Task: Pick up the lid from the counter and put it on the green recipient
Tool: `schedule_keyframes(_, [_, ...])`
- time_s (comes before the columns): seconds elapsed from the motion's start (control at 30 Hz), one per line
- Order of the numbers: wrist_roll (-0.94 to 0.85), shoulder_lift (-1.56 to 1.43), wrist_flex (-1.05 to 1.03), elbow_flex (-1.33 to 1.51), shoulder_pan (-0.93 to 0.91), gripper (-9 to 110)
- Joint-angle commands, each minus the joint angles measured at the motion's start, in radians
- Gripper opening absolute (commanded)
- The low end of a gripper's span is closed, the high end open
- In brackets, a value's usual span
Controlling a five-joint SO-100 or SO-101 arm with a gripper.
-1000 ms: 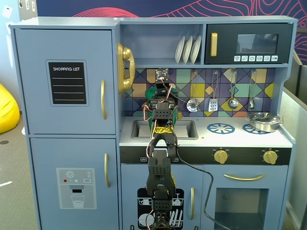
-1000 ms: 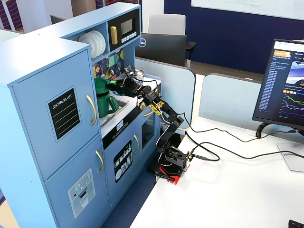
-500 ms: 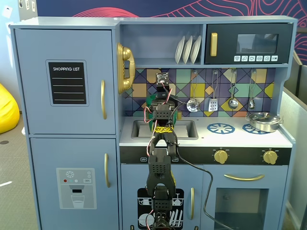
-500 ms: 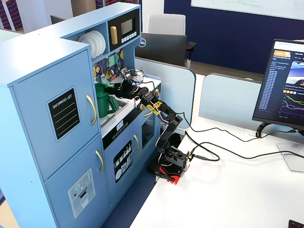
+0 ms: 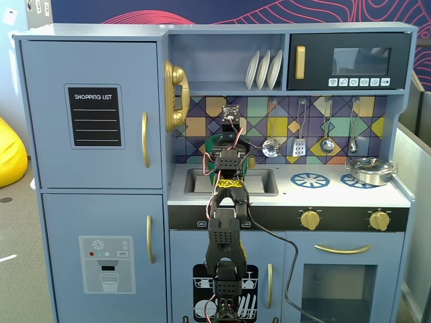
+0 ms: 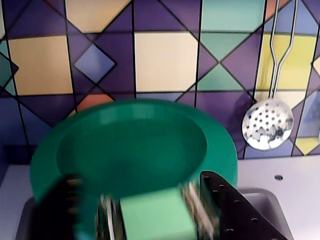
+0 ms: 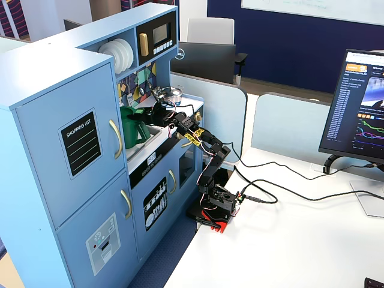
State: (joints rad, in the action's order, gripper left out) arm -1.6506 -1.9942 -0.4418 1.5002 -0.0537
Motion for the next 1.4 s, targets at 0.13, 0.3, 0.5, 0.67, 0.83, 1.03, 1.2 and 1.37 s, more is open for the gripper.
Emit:
schedule_keyframes(0.13, [-0.003, -0.071, 0.035, -0.133, -0.035, 33])
schedule_keyframes(0.3, [-0.031, -0.236, -0.201, -0.161, -0.038, 30])
schedule_keyframes(0.5, [0.041, -0.626, -0.526, 0.178, -0.015, 28])
schedule_keyframes(0.67, [0.092, -0.899, -0.742, 0.565, -0.028, 24])
schedule_keyframes(0.83, [0.115, -1.08, -0.736, 1.043, 0.002, 0])
schedule_keyframes(1.03, [0.227, -1.088, -0.5, 1.451, 0.031, 0])
schedule_keyframes(1.2, [0.25, -1.071, -0.66, 1.497, 0.112, 1])
schedule_keyframes(1.37, [0.163, -1.181, -0.992, 1.497, 0.114, 1])
